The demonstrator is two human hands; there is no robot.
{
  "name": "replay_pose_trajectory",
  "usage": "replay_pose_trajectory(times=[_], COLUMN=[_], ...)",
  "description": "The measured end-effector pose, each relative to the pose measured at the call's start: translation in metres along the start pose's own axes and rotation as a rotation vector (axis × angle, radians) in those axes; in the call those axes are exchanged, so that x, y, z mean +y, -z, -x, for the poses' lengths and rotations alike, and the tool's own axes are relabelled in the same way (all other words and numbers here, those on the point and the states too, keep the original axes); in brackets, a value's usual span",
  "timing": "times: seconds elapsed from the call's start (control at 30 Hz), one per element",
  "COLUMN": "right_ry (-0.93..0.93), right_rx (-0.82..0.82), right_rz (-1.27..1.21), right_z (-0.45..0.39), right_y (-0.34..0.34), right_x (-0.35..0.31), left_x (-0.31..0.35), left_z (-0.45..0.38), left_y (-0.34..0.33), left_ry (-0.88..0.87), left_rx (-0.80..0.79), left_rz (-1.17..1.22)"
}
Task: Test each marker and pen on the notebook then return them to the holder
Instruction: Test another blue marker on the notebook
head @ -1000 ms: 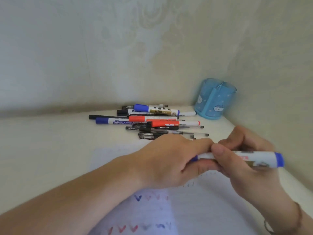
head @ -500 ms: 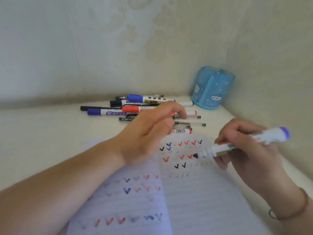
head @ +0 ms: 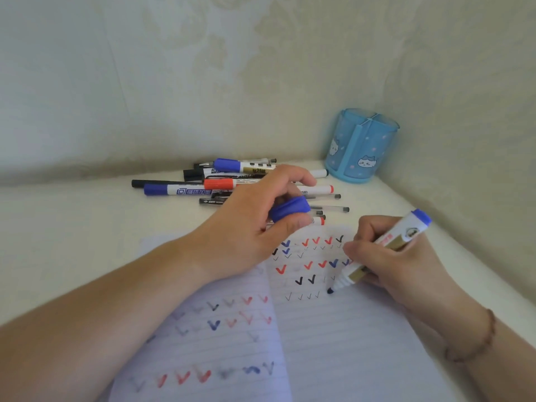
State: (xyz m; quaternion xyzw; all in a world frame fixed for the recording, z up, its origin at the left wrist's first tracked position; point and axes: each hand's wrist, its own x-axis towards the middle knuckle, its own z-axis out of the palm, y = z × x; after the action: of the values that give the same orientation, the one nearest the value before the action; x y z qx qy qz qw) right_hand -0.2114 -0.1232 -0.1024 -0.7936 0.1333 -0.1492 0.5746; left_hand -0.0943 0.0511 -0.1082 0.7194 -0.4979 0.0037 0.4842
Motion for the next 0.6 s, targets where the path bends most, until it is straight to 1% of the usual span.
replay_pose_trajectory(times=[0.1, 0.2, 0.23, 0.3, 0.37, 0.4, 0.5, 0.6], right_ry=[-0.014, 0.012, 0.027, 0.052, 0.078, 0.096, 0.167, 0.185], right_rx=[0.014, 0.047, 0.069, 0.112, 0.116, 0.104, 0.058, 0.016], right_rz=[-0.002, -0.01, -0.058, -0.25, -0.414, -0.456, -0.468, -0.427], right_z=[0.0, -0.002, -0.003, -0.003, -0.004, -0.003, -0.002, 0.001], right_y=[0.002, 0.002, 0.002, 0.005, 0.008, 0.01, 0.012, 0.013], right_x=[0.001, 0.002, 0.002, 0.001, -0.003, -0.004, -0.005, -0.002], left_x=[0.001, 0.003, 0.003, 0.001, 0.002, 0.002, 0.001, 0.0], left_z=[0.0, 0.0, 0.0, 0.0, -0.001, -0.002, -0.002, -0.001], left_y=[0.001, 0.001, 0.001, 0.0, -0.001, -0.001, -0.001, -0.002], left_ry=[-0.011, 0.0, 0.019, 0.045, 0.042, 0.04, 0.025, -0.005], left_rx=[-0.035, -0.063, -0.07, -0.083, -0.087, -0.085, -0.078, -0.072], left_rz=[-0.015, 0.017, 0.032, 0.043, 0.032, 0.029, 0.016, 0.006])
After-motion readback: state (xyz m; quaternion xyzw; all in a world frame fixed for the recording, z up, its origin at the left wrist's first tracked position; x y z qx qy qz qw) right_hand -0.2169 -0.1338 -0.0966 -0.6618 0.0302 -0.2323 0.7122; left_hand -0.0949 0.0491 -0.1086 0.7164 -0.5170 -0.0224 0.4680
